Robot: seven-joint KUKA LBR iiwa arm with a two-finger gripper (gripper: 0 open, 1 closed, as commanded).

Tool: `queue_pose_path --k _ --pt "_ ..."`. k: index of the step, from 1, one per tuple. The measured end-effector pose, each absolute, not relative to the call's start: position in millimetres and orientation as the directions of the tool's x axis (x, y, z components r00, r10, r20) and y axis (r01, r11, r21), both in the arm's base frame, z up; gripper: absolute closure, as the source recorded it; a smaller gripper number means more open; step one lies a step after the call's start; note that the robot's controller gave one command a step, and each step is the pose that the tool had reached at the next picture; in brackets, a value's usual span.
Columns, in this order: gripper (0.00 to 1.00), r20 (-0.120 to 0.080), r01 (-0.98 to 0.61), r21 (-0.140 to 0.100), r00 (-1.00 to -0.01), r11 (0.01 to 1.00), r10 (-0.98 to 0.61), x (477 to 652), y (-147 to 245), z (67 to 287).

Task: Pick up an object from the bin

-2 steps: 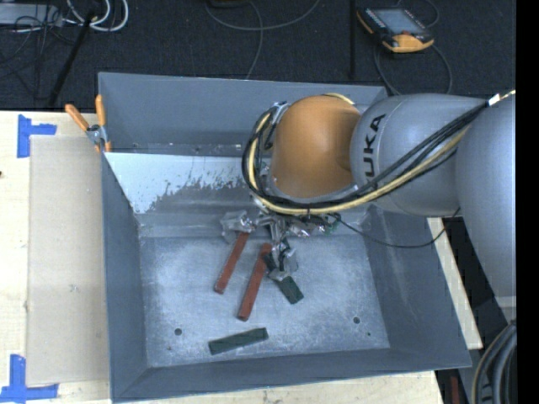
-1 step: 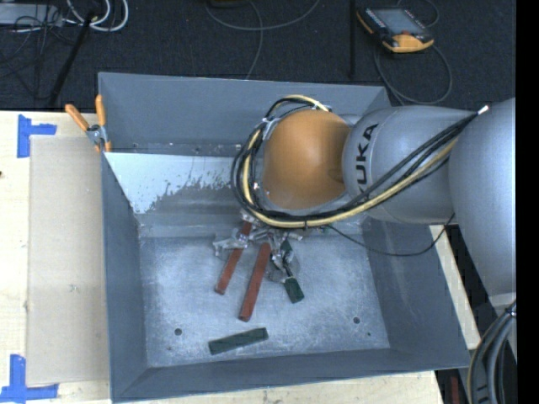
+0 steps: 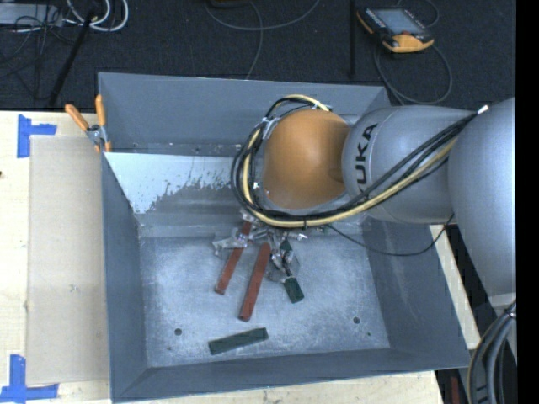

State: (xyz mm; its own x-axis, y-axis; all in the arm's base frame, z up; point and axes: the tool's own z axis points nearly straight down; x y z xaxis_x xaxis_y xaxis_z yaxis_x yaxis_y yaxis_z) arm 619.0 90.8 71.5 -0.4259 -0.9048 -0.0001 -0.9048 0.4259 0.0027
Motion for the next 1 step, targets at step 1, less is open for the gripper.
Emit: queue_pose_path --k 1 --pt "1.0 -0.003 -0.904 0.001 -0.428 0.428 -0.904 619.4 91.0 71.7"
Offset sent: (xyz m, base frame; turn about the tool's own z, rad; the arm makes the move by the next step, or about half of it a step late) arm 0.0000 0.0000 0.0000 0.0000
